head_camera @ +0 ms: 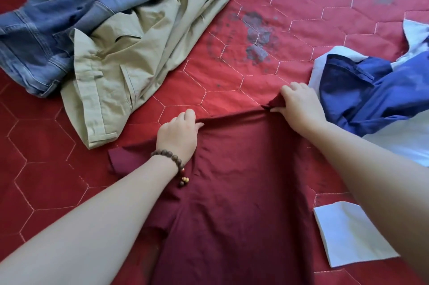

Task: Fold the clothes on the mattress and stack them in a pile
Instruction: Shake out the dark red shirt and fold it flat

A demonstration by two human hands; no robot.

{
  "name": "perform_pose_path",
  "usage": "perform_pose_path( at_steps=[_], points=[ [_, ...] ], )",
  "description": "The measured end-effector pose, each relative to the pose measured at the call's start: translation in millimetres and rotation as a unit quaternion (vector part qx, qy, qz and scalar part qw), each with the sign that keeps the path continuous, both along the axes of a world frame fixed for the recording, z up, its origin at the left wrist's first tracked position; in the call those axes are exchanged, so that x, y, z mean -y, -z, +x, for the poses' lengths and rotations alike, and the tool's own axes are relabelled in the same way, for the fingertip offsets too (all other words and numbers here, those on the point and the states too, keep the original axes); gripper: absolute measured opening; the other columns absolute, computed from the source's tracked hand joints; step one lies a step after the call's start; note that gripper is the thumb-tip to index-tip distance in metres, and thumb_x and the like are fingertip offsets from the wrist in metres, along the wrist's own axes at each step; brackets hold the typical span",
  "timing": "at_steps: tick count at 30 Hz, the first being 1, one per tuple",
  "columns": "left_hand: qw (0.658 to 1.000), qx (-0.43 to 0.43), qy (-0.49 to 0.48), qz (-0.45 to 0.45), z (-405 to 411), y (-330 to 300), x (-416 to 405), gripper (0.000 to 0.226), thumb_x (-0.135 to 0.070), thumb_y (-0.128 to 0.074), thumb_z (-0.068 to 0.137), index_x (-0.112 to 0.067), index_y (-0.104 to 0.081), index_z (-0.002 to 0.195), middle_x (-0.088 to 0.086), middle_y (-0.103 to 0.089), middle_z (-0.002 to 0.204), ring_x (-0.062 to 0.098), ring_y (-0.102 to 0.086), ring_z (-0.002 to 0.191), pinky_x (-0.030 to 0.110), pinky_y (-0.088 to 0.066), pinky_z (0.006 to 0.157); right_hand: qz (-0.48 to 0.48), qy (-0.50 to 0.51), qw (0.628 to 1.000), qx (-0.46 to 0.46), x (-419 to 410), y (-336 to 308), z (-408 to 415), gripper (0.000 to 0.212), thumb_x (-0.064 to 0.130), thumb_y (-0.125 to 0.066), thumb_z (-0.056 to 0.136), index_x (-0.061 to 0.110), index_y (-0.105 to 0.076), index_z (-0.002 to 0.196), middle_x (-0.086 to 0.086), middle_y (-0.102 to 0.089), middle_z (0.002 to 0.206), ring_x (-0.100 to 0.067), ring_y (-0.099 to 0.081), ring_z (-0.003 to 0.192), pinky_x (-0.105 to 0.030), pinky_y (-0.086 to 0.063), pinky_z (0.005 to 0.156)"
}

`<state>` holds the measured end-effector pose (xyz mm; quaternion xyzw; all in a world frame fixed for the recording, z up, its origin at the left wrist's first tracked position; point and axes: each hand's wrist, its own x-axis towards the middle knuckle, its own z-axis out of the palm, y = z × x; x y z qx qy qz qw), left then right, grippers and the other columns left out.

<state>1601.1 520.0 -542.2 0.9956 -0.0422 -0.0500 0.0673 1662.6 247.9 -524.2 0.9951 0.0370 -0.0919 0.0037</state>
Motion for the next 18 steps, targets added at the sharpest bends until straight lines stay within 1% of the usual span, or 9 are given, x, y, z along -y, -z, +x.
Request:
perform_pose_path(
  at_steps=[2, 4, 5, 7, 9, 11, 12, 15, 18],
  points=[
    [0.999, 0.004, -0.026, 0.039, 6.3, -1.9, 0.7, 0.037, -0.044, -0.044, 0.097, -0.010, -0.050, 0.109, 0.010, -0.059, 0.105, 0.031, -0.057, 0.097, 0.039, -0.037, 0.074, -0.025, 0.021, 0.999, 0.038, -4.2, -0.3, 0.4, 0.051, 0.040, -0.069, 0.082, 0.002, -0.052, 0.112, -0.020, -0.052, 0.116, -0.037, -0.045, 0.110, -0.047, -0.034, 0.095],
    [0.997, 0.034, -0.052, 0.053, 1.4, -4.5, 6.9, 0.046, -0.045, -0.049, 0.094, -0.011, -0.049, 0.124, 0.011, -0.052, 0.124, 0.030, -0.049, 0.115, 0.042, -0.034, 0.094, -0.010, 0.043, 0.995, 0.085, -17.5, -1.4, -12.6, 0.063, 0.042, -0.066, 0.084, 0.004, -0.046, 0.130, -0.021, -0.045, 0.134, -0.037, -0.038, 0.128, -0.050, -0.018, 0.113],
    [0.997, 0.060, -0.042, 0.034, -7.1, -6.6, 14.0, 0.048, -0.042, -0.053, 0.092, -0.010, -0.050, 0.128, 0.012, -0.051, 0.130, 0.031, -0.047, 0.121, 0.045, -0.034, 0.100, 0.017, 0.029, 0.993, 0.115, -28.0, -0.2, -25.8, 0.065, 0.041, -0.063, 0.085, 0.004, -0.045, 0.135, -0.021, -0.042, 0.140, -0.037, -0.034, 0.134, -0.052, -0.011, 0.116],
    [0.995, 0.088, 0.038, -0.005, -34.1, -3.7, 34.7, 0.051, -0.035, -0.057, 0.088, -0.007, -0.053, 0.130, 0.015, -0.051, 0.135, 0.032, -0.046, 0.129, 0.048, -0.035, 0.107, 0.066, -0.036, 0.984, 0.164, -53.6, 9.9, -63.1, 0.058, 0.035, -0.055, 0.089, 0.003, -0.048, 0.136, -0.019, -0.044, 0.143, -0.035, -0.034, 0.138, -0.056, -0.010, 0.116],
    [0.991, 0.028, 0.134, 0.010, -64.6, 6.6, 53.0, 0.060, -0.037, -0.041, 0.092, -0.005, -0.041, 0.143, 0.014, -0.039, 0.149, 0.029, -0.033, 0.140, 0.048, -0.027, 0.115, 0.078, -0.096, 0.984, 0.129, -72.0, 25.3, -103.2, 0.054, 0.033, -0.044, 0.092, 0.004, -0.050, 0.137, -0.015, -0.045, 0.145, -0.030, -0.034, 0.140, -0.057, -0.014, 0.116],
    [0.987, -0.038, 0.152, 0.033, -81.7, 21.7, 53.6, 0.068, -0.046, -0.024, 0.094, -0.012, -0.015, 0.153, 0.008, -0.014, 0.161, 0.024, -0.009, 0.148, 0.049, -0.010, 0.119, 0.058, -0.098, 0.991, 0.068, -70.6, 37.9, -126.4, 0.057, 0.041, -0.035, 0.095, 0.014, -0.041, 0.145, -0.010, -0.035, 0.153, -0.026, -0.026, 0.145, -0.055, -0.013, 0.117],
    [0.989, -0.042, 0.139, 0.035, -83.0, 27.2, 47.5, 0.069, -0.051, -0.022, 0.094, -0.018, -0.010, 0.153, 0.005, -0.007, 0.162, 0.022, -0.005, 0.149, 0.050, -0.006, 0.119, 0.045, -0.078, 0.995, 0.052, -62.7, 42.1, -129.1, 0.060, 0.046, -0.033, 0.095, 0.019, -0.035, 0.149, -0.007, -0.029, 0.156, -0.024, -0.022, 0.146, -0.053, -0.011, 0.118],
    [0.994, -0.041, 0.096, 0.036, -78.2, 31.3, 20.8, 0.068, -0.059, -0.023, 0.092, -0.029, -0.015, 0.153, 0.001, -0.012, 0.161, 0.023, -0.011, 0.148, 0.050, -0.011, 0.118, 0.000, -0.043, 0.998, 0.044, -37.5, 44.1, -123.9, 0.064, 0.053, -0.027, 0.095, 0.021, -0.029, 0.151, -0.008, -0.024, 0.158, -0.024, -0.018, 0.147, -0.046, -0.009, 0.120],
    [0.997, -0.047, 0.029, 0.055, -75.8, 31.5, -13.2, 0.068, -0.059, -0.016, 0.093, -0.029, -0.008, 0.153, 0.000, -0.009, 0.162, 0.022, -0.006, 0.148, 0.050, -0.006, 0.118, -0.045, 0.002, 0.998, 0.035, -20.4, 37.6, -123.8, 0.066, 0.052, -0.019, 0.096, 0.017, -0.026, 0.152, -0.007, -0.021, 0.159, -0.021, -0.015, 0.148, -0.049, -0.001, 0.120]
  ],
)
